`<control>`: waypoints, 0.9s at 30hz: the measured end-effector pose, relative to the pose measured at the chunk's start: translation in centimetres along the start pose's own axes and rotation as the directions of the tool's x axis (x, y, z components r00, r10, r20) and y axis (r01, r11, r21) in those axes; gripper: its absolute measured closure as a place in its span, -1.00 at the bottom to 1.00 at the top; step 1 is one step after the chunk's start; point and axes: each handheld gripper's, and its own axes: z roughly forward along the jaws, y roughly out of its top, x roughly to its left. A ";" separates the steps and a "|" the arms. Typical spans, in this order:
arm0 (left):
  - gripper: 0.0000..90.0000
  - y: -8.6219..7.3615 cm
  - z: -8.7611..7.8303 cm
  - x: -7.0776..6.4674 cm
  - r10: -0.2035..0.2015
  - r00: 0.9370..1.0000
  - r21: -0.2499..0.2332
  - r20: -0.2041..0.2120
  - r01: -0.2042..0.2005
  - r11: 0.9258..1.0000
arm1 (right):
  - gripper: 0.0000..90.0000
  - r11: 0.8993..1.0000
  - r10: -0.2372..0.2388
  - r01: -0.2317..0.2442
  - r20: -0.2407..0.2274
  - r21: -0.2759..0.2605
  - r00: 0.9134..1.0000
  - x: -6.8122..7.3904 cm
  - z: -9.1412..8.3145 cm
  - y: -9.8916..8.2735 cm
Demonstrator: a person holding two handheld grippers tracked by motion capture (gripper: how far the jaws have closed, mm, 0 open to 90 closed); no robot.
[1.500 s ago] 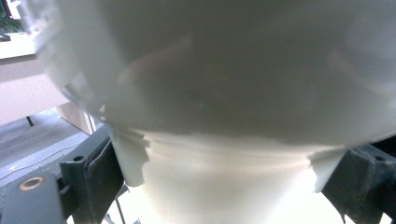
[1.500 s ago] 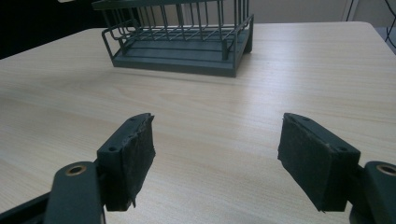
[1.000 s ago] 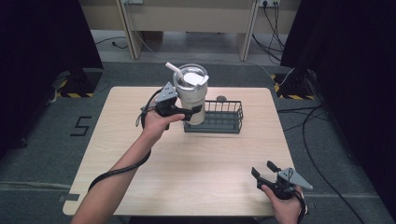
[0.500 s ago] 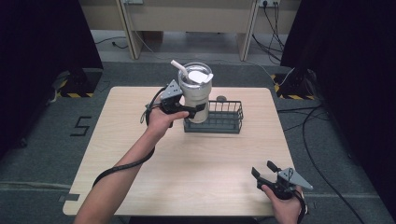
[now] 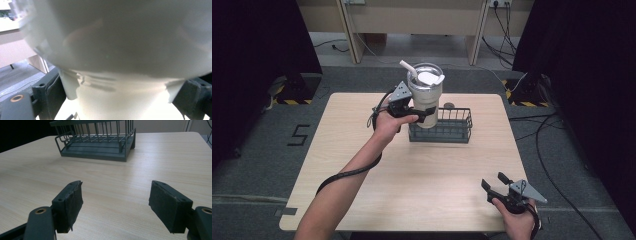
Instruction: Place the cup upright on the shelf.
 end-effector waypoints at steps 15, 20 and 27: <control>-0.76 0.2 1.3 0.2 -0.003 1.000 0.009 -0.003 0.003 1.000 | -0.40 1.000 -0.002 0.002 0.000 -0.001 1.000 0.0 0.0 0.0; -0.76 0.4 1.7 0.3 -0.003 1.000 0.012 -0.003 0.003 1.000 | -0.40 1.000 -0.002 0.002 -0.001 -0.002 1.000 0.0 0.0 0.0; -0.76 0.5 2.2 0.3 -0.006 1.000 0.013 -0.003 0.006 1.000 | -0.40 1.000 0.000 0.000 -0.003 0.000 1.000 0.0 0.0 0.0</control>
